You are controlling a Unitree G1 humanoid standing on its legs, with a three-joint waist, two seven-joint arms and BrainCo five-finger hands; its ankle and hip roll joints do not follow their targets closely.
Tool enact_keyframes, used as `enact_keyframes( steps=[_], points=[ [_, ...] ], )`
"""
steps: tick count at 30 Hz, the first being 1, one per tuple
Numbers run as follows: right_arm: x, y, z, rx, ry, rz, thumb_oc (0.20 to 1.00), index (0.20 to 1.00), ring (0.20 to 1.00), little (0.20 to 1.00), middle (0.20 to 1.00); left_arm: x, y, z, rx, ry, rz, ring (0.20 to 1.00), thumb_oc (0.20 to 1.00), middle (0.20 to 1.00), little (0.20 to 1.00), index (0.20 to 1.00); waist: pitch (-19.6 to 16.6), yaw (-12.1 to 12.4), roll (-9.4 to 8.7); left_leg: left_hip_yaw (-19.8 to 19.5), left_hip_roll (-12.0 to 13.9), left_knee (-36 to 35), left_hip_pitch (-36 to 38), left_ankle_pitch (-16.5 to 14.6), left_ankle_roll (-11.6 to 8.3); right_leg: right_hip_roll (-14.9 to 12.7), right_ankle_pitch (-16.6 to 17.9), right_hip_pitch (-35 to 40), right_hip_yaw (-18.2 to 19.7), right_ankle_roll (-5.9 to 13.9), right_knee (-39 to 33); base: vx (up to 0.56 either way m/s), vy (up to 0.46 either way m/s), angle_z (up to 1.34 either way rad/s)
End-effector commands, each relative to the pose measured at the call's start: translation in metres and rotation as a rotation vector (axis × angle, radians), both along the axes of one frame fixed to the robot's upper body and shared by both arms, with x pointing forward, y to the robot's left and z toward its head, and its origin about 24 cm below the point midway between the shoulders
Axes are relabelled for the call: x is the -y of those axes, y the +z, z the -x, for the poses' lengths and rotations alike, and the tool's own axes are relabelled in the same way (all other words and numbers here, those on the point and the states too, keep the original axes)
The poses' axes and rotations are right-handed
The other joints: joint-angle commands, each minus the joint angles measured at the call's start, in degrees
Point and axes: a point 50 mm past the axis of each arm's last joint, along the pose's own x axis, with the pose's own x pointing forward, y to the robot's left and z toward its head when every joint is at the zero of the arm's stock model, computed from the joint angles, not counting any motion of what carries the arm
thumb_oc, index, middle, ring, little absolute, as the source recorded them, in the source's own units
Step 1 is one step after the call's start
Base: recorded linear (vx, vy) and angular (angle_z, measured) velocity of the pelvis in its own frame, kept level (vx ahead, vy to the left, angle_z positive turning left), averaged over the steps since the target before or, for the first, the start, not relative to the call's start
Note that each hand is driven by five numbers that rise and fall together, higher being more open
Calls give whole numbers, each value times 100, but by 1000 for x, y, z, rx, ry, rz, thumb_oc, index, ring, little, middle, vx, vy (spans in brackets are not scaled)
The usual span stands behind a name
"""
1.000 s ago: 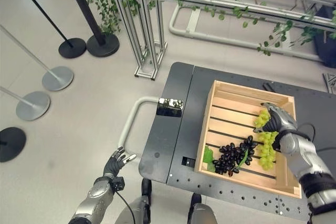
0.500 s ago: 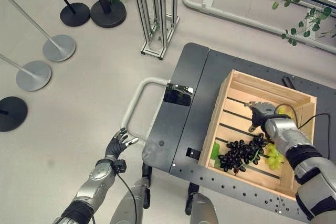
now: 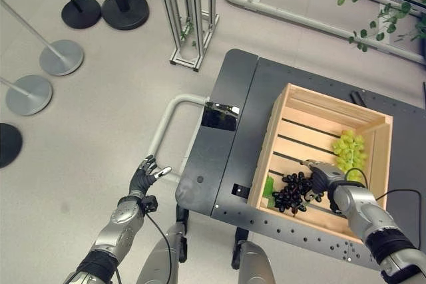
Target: Pick up the fruits from the basket on one side to the basket on the other side
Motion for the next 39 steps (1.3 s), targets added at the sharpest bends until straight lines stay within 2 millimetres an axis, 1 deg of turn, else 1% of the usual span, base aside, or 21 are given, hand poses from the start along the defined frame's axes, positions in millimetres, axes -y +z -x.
enact_keyframes(
  steps=[1,2,5,10,16,20,23,24,25,26,27,28,29,30,32,34,35,36,37,38,39],
  points=[
    [12,29,-1,77,-7,9,1000,1000,1000,1000,1000,10,16,-2,100,4,90,1000,1000,1000,1000,1000,-268,-113,-82,-148,183,378,-148,-671,-222,-392,445,-432,110,389,-321,-32,14,-18],
    [14,33,3,95,-13,-6,1000,1000,1000,1000,1000,8,17,-1,104,4,87,1000,1000,1000,1000,1000,-254,-138,-87,-135,180,416,-163,-688,-218,-390,446,-465,132,391,-297,-23,10,-12],
    [13,36,5,103,-4,-25,1000,1000,1000,1000,1000,7,17,0,103,0,91,1000,1000,1000,1000,1000,-254,-160,-90,-110,180,441,-169,-705,-211,-390,449,-486,156,390,-286,-19,2,-8],
    [11,41,4,100,12,-41,1000,1000,1000,1000,1000,7,15,2,100,-6,99,1000,1000,1000,1000,1000,-259,-168,-88,-85,178,491,-202,-719,-209,-371,457,-509,199,389,-305,-7,0,-9],
    [14,41,-3,99,-2,3,1000,1000,1000,1000,1000,9,14,3,95,-14,105,1000,1000,1000,1000,1000,-265,-152,-86,-95,179,534,-246,-739,-204,-372,468,-522,222,391,-326,0,0,0],
    [10,41,-12,100,12,56,1000,1000,1000,1000,1000,12,15,2,99,-23,103,1000,1000,1000,1000,1000,-259,-115,-87,-119,171,551,-280,-745,-201,-375,473,-545,233,388,-325,0,0,0],
    [2,40,-20,93,44,103,1000,1000,1000,1000,1000,13,15,2,98,-24,99,1000,1000,1000,1000,1000,-235,-79,-90,-134,161,558,-295,-751,-201,-381,483,-563,224,393,-317,0,0,0],
    [-6,40,-25,95,69,109,1000,1000,1000,1000,1000,14,15,3,98,-26,94,1000,1000,1000,1000,1000,-210,-39,-89,-145,153,565,-312,-748,-199,-385,489,-563,211,393,-314,0,0,0],
    [-6,40,-25,96,71,109,1000,1000,1000,1000,1000,13,15,3,99,-24,94,1000,1000,1000,1000,1000,-209,-47,-92,-145,154,566,-313,-749,-199,-385,488,-563,211,393,-314,-12,-2,4],
    [-15,39,-30,94,98,110,1000,1000,1000,1000,1000,13,14,3,95,-23,94,1000,1000,1000,1000,1000,-187,-7,-94,-154,150,571,-321,-746,-197,-383,485,-568,200,390,-302,-5,2,6],
    [-15,39,-30,95,99,110,1000,1000,1000,1000,1000,13,14,3,95,-21,94,1000,1000,1000,1000,1000,-185,-13,-98,-153,150,571,-321,-746,-197,-383,485,-568,201,389,-301,-15,-6,8],
    [-24,38,-35,86,133,112,1000,1000,1000,1000,1000,14,14,3,94,-24,93,1000,1000,1000,1000,1000,-160,33,-100,-169,139,581,-340,-745,-195,-387,487,-575,188,391,-288,-10,-8,5],
    [-25,38,-35,86,134,112,1000,1000,1000,1000,1000,13,14,3,95,-23,93,1000,1000,1000,1000,1000,-159,26,-102,-170,139,582,-341,-746,-195,-387,487,-574,188,391,-288,-17,-6,5],
    [-31,37,-38,84,154,112,1000,1000,1000,1000,1000,13,16,3,99,-24,87,1000,1000,1000,1000,1000,-127,65,-101,-179,138,587,-358,-738,-193,-394,488,-582,164,389,-276,-13,1,5],
    [-34,37,-41,81,164,123,1000,1000,1000,1000,1000,13,15,3,97,-24,86,1000,1000,1000,1000,1000,-111,75,-107,-190,138,589,-368,-735,-192,-396,484,-586,157,386,-269,-13,1,5],
    [-36,31,-44,37,179,177,1000,1000,1000,1000,1000,12,15,3,95,-23,80,1000,1000,1000,1000,1000,-72,131,-121,-215,134,596,-381,-728,-191,-396,481,-595,151,379,-241,-7,-1,6],
    [-37,31,-44,38,180,178,1000,1000,1000,1000,1000,12,15,3,95,-22,81,1000,1000,1000,1000,1000,-71,123,-123,-216,134,599,-382,-729,-191,-396,479,-596,151,378,-239,-6,-4,7],
    [-38,26,-45,4,188,218,1000,1000,1000,1000,1000,11,15,3,94,-20,76,1000,1000,1000,1000,1000,-50,160,-136,-233,129,590,-389,-724,-191,-393,476,-595,137,376,-232,-8,-2,6],
    [-35,18,-45,-41,183,255,1000,1000,1000,1000,1000,11,16,3,95,-21,75,1000,1000,1000,1000,1000,-38,183,-138,-240,122,585,-392,-721,-191,-396,472,-590,126,379,-228,0,0,0],
    [-36,18,-45,-40,185,256,1000,1000,1000,1000,1000,11,16,3,95,-19,75,1000,1000,1000,1000,1000,-37,175,-140,-240,122,586,-392,-722,-191,-396,472,-589,125,379,-228,-2,-2,4],
    [-39,12,-47,-80,199,302,1000,1000,1000,1000,1000,12,16,2,94,-21,73,1000,1000,1000,1000,1000,-22,202,-148,-247,118,580,-399,-718,-192,-395,467,-584,114,378,-227,1,-3,7]
  ],
)
